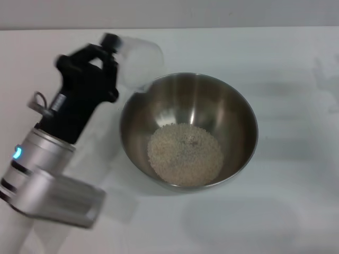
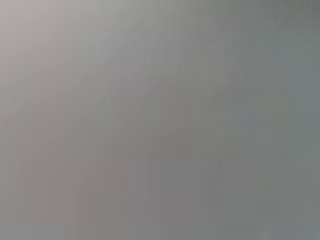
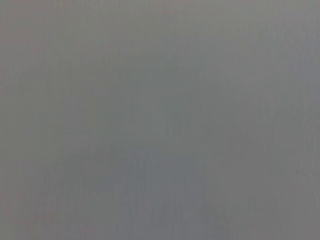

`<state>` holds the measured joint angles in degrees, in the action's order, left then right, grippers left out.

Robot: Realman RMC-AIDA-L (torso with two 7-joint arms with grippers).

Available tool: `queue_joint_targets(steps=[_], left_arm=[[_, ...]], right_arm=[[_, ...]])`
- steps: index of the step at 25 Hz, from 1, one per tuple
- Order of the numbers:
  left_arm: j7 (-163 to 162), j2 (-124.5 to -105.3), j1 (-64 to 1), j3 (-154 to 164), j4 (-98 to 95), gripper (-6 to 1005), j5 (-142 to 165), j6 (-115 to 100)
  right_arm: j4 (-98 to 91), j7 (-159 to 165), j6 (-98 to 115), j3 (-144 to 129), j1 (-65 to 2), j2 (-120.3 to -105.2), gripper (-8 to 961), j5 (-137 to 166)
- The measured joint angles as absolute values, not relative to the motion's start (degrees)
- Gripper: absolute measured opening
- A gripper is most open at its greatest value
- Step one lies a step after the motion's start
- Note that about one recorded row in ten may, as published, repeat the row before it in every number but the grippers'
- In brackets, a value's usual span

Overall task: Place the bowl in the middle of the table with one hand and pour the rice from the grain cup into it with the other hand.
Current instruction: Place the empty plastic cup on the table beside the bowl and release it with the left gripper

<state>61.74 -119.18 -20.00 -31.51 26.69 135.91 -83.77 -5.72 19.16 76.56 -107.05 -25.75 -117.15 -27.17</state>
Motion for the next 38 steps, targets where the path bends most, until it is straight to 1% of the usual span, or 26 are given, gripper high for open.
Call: queue_joint_targets(steps=[5,11,21,37,38], left_arm=[[33.38,-119.06,-20.14,-36.9,25.46,99,131.43,-74.01],[17.35,-119.11,-21.13,-39.07,23.46,105,126.57,-62.34],[12.12,-119.1,-22.24,-41.11,22.95,116,123.87,-52.97],[7.73,-118.86,-22.94,-40.75,22.19,133,124.1,-51.71],[7.73,-118.86,-22.94,-40.75,22.19,167,124.1,-51.71]], right_arm=[[-6.16,19.15,76.64,-107.05,-25.7,-117.27,560,-27.15],[-6.6,19.18,76.65,-107.04,-25.45,-117.41,560,-26.91],[-7.0,19.27,76.64,-107.15,-25.74,-117.3,560,-26.84],[-7.03,19.2,76.64,-107.04,-25.84,-117.07,560,-26.79],[-7.03,19.19,76.64,-107.04,-25.84,-117.07,560,-26.8]])
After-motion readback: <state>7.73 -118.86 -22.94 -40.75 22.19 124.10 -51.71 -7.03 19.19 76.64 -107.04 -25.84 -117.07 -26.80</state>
